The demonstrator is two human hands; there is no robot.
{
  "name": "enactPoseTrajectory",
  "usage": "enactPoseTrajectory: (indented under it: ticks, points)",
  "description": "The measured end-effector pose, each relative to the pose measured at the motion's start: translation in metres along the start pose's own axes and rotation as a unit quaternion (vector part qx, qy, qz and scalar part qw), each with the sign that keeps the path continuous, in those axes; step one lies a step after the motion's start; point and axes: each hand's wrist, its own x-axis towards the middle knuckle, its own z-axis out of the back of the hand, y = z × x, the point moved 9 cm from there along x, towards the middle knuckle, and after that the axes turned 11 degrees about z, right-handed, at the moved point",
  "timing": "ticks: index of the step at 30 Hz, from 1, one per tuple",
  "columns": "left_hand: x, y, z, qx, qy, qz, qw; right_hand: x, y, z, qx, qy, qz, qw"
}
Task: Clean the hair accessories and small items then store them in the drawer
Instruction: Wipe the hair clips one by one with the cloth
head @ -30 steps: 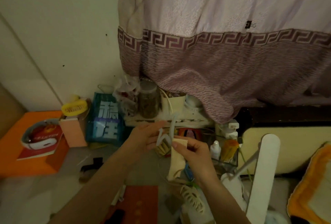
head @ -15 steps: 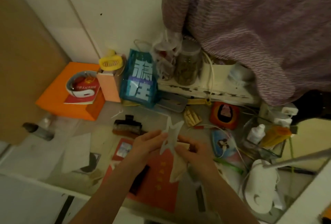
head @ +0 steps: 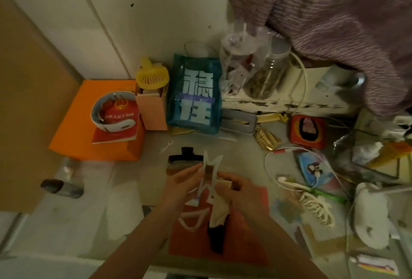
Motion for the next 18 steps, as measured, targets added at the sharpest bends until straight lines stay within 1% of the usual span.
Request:
enactPoseTrajectory:
  ticks: [3,8,12,15,18]
  points:
    - [0.016,-0.003,0.036,0.042,-0.001,0.004,0.999,0.007,-0.011,-0.038,0.010,-0.027,-0.022,0.999]
    - [0.034,0.015,0.084,0.060,0.007,0.058,0.996,0.007,-0.031,-0.087,0.018,-0.068,-0.046,0.996]
    - [0.042,0.030,0.106,0.078,0.003,0.109,0.991,0.008,-0.046,-0.110,-0.010,-0.070,-0.070,0.995]
    - [0.050,0.035,0.114,0.060,0.024,0.116,0.991,0.013,-0.054,-0.123,-0.028,-0.061,-0.091,0.994]
    - [0.061,0.040,0.124,0.036,0.018,0.134,0.990,0.020,-0.068,-0.128,-0.047,-0.054,-0.121,0.990]
